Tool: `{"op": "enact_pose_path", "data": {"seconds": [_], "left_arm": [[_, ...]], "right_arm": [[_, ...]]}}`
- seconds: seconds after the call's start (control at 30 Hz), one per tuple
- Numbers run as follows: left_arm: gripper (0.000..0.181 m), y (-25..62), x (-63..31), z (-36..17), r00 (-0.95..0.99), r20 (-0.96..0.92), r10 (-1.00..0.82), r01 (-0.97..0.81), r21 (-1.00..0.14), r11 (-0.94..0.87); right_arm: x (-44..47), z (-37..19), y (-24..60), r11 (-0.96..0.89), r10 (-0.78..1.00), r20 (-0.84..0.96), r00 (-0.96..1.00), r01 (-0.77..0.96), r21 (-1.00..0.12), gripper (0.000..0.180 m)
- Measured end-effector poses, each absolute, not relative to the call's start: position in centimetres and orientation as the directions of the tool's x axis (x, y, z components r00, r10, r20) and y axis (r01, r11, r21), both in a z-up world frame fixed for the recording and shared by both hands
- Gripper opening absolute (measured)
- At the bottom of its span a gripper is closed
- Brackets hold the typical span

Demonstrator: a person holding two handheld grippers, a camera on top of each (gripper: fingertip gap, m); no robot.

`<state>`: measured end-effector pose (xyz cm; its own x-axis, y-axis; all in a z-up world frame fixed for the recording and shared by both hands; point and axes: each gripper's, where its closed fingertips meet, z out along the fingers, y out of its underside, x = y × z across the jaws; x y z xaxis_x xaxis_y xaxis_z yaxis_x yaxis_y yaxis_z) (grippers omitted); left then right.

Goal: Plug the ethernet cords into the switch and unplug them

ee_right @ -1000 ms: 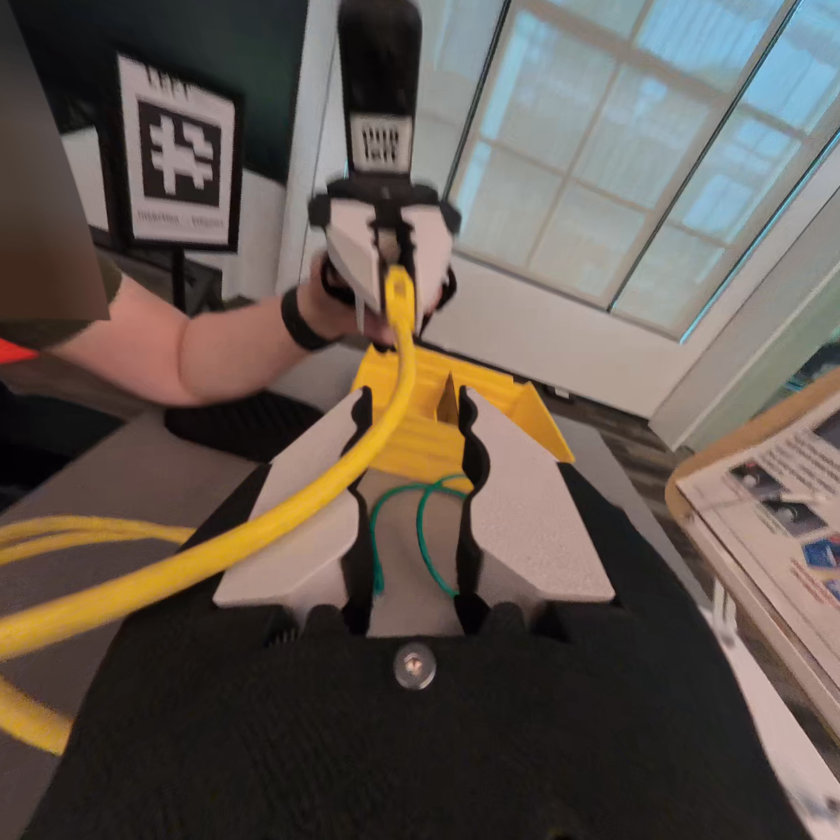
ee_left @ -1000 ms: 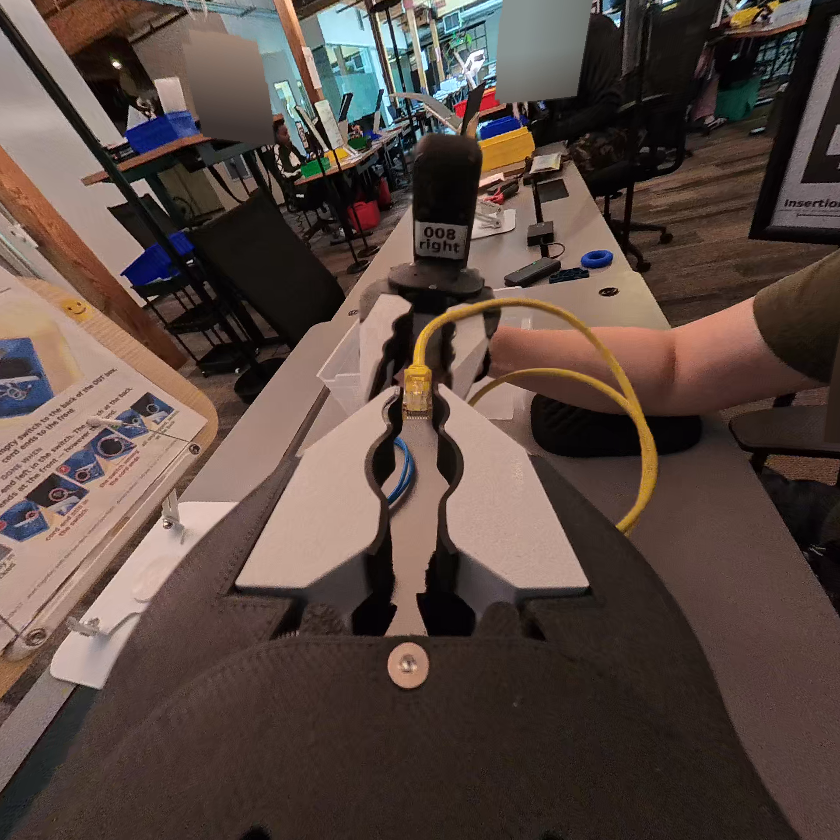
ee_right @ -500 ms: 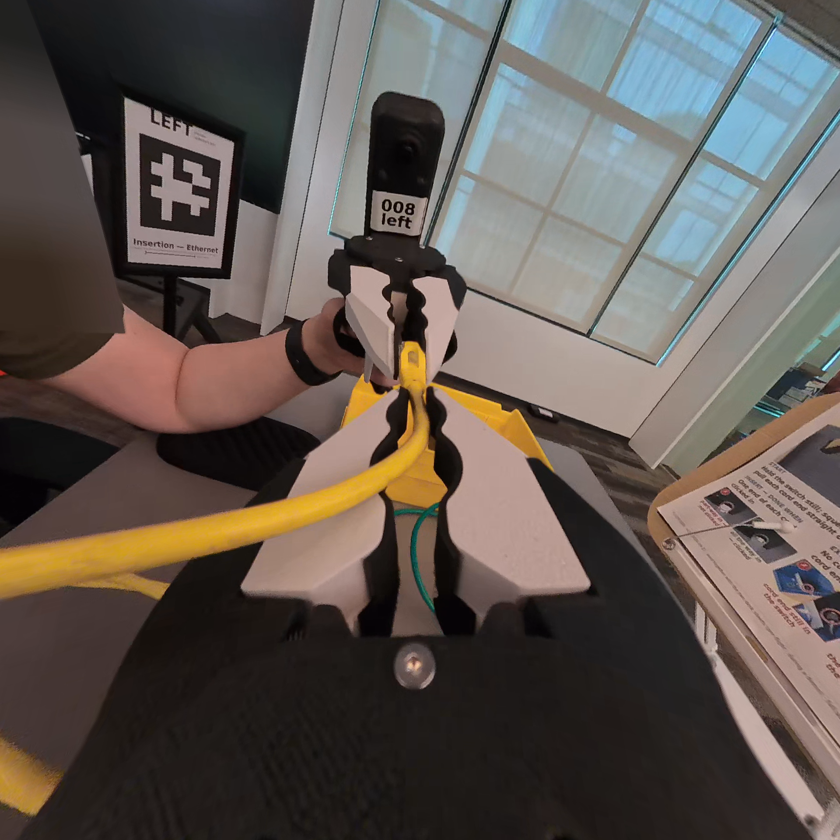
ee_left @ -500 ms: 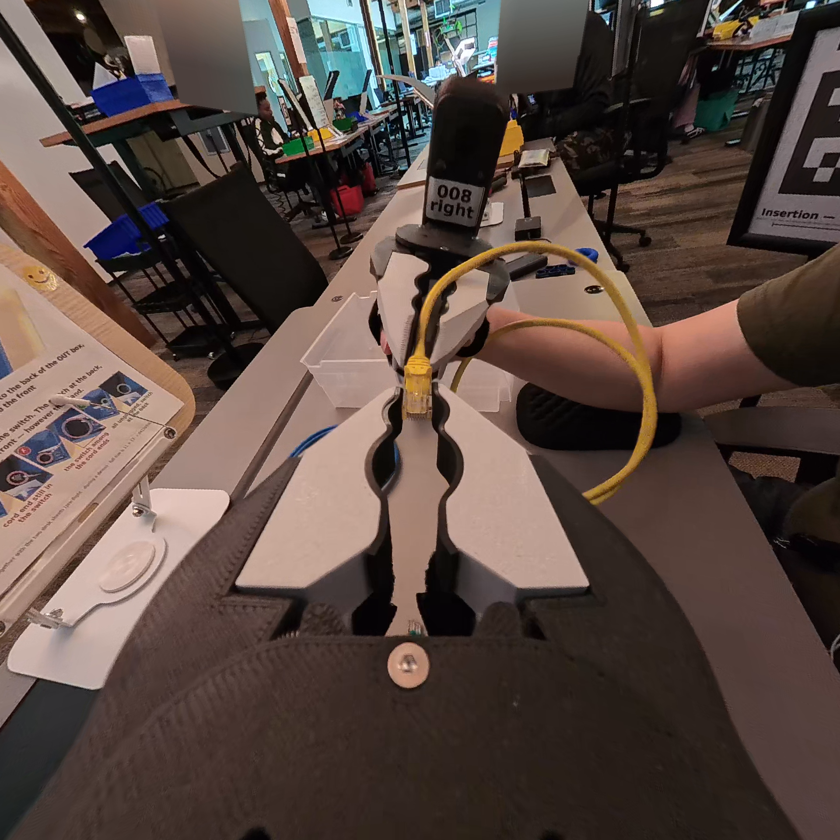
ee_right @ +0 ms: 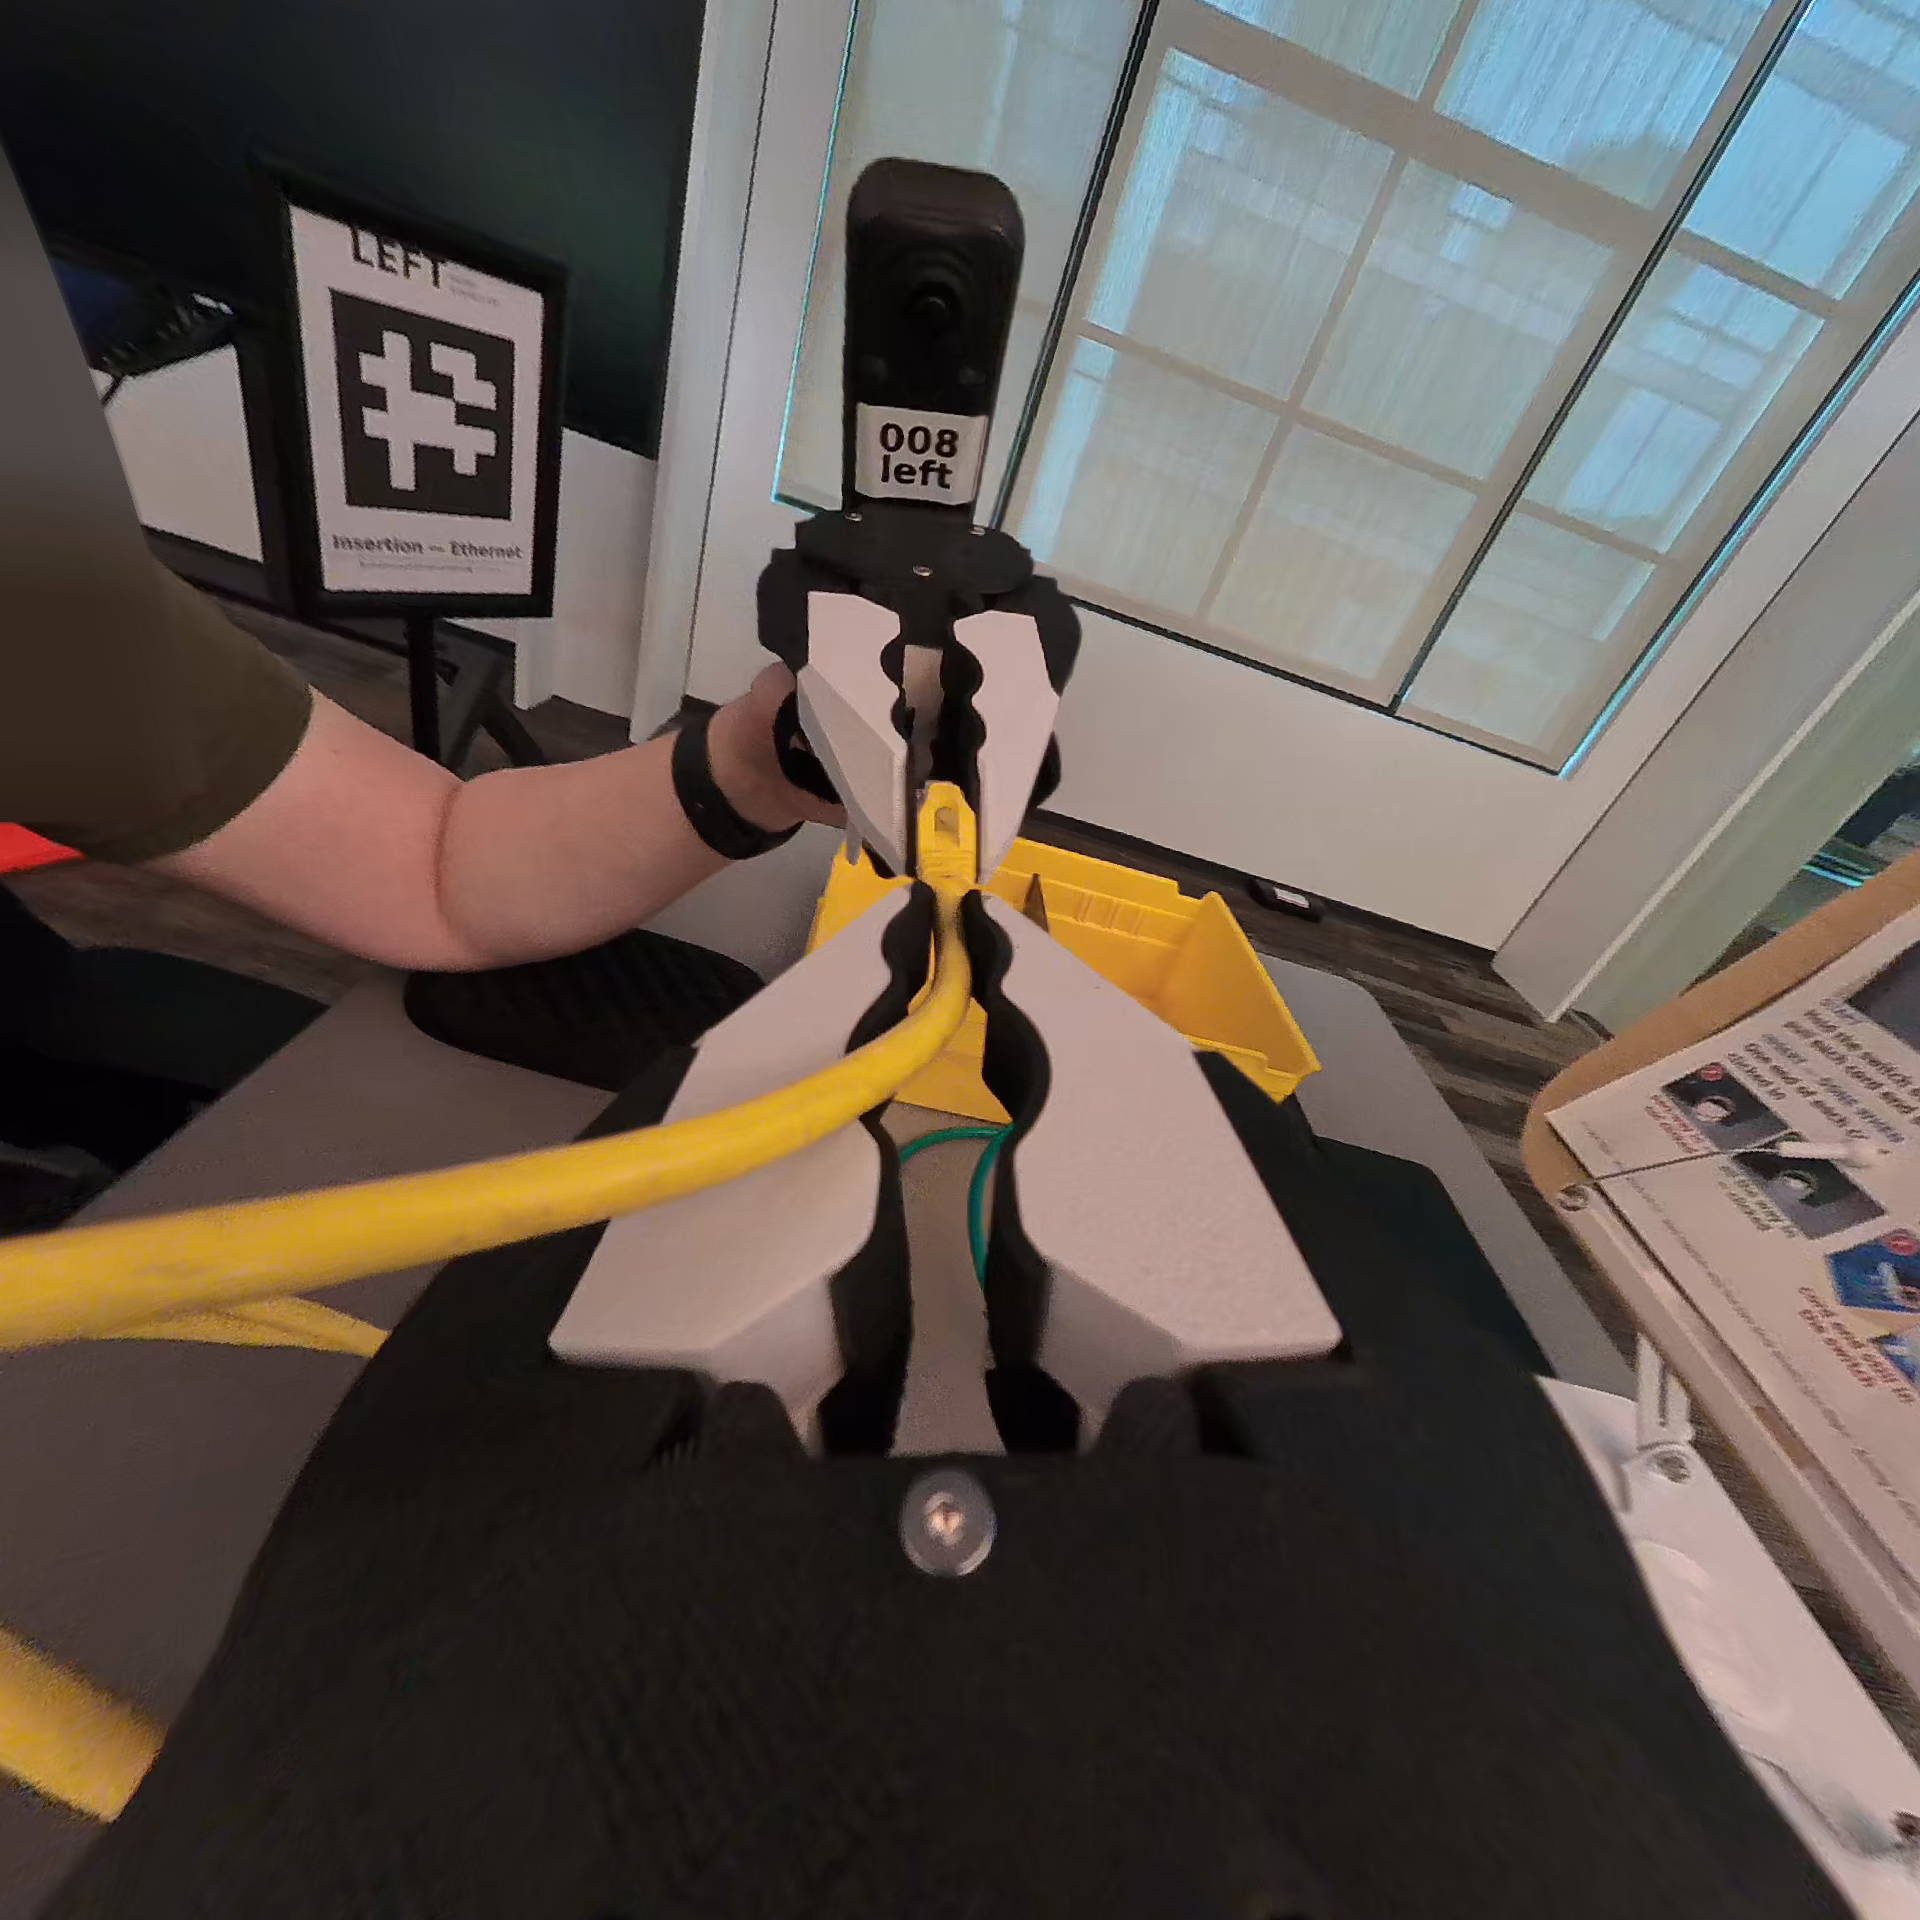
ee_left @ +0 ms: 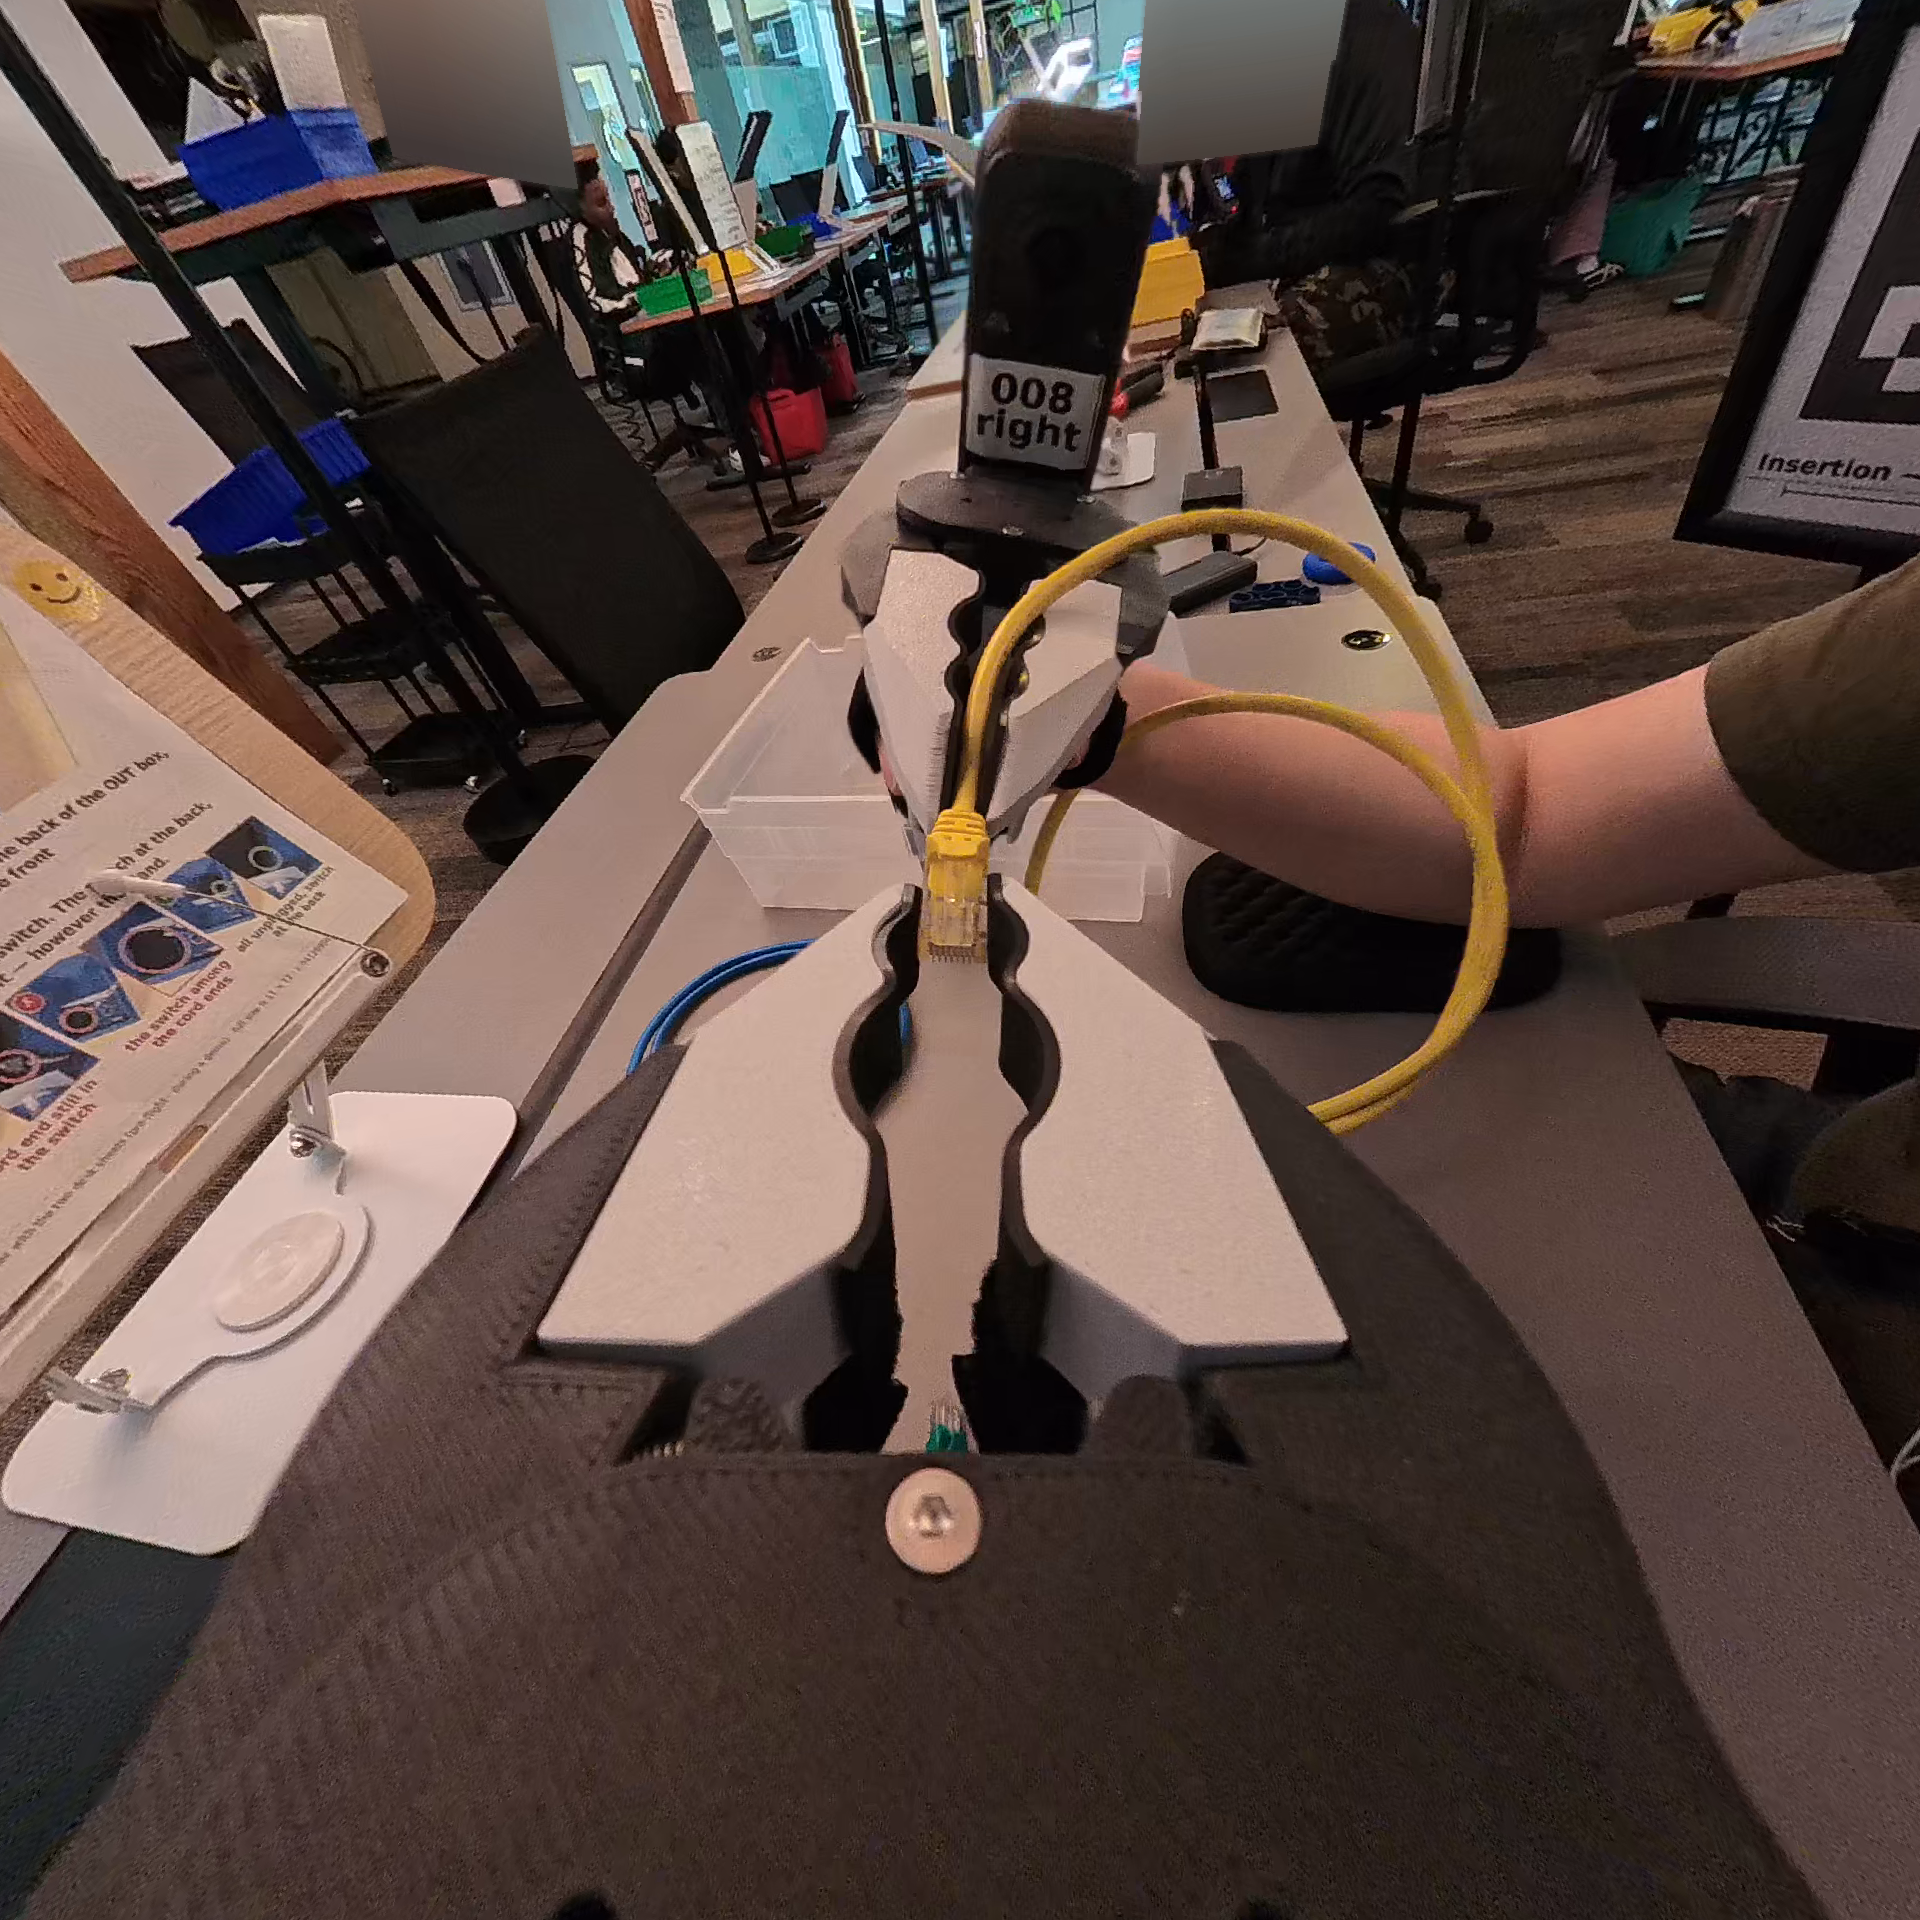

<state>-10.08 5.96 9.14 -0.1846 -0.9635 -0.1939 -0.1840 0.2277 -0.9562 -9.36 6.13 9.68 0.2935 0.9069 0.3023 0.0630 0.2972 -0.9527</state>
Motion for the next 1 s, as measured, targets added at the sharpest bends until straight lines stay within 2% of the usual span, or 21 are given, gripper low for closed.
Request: {"op": "enact_pose_path", "data": {"seconds": [0.13,0.17,0.23,0.3,0.43,0.5,0.67,0.87,0.97,1.0], "left_arm": [[0.013,6.1,-9.8,9.3,-0.164,-0.216,-0.963,-0.163,-0.957,0.242],[0.020,6.4,-9.8,9.4,-0.144,-0.224,-0.964,-0.153,-0.957,0.245],[0.053,7.9,-9.7,9.7,-0.058,-0.216,-0.975,-0.146,-0.964,0.222],[0.062,10.3,-9.6,8.9,0.038,-0.155,-0.987,-0.177,-0.973,0.146],[0.083,15.0,-7.9,1.3,0.197,0.039,-0.980,-0.397,-0.910,-0.116],[0.091,16.5,-6.7,-3.1,0.263,0.042,-0.964,-0.485,-0.858,-0.170],[0.094,17.6,-5.5,-10.4,0.292,-0.067,-0.954,-0.652,-0.744,-0.148],[0.093,18.5,-5.5,-13.8,0.355,-0.023,-0.935,-0.690,-0.681,-0.246],[0.078,18.5,-5.2,-14.6,0.350,-0.010,-0.937,-0.685,-0.685,-0.248],[0.068,18.4,-5.1,-14.9,0.339,-0.008,-0.941,-0.687,-0.685,-0.242]], "right_arm": [[-9.1,10.0,5.9,0.342,0.885,0.350,0.307,0.083,-0.936,0.004],[-8.9,10.2,5.9,0.356,0.875,0.366,0.317,0.092,-0.930,0.004],[-8.1,10.5,6.1,0.383,0.845,0.406,0.349,0.135,-0.914,0.005],[-6.8,10.9,6.2,0.407,0.803,0.449,0.391,0.189,-0.894,0.005],[-4.1,12.4,5.8,0.443,0.736,0.500,0.457,0.234,-0.866,0.005],[-2.9,13.2,5.6,0.453,0.710,0.512,0.484,0.242,-0.858,0.005],[-1.2,14.4,4.8,0.473,0.674,0.529,0.516,0.248,-0.845,0.005],[-0.4,15.2,4.2,0.492,0.654,0.537,0.533,0.240,-0.837,0.005],[-0.3,15.3,4.2,0.493,0.653,0.535,0.536,0.236,-0.837,0.005],[-0.3,15.3,4.2,0.493,0.652,0.536,0.536,0.237,-0.837,0.005]]}}
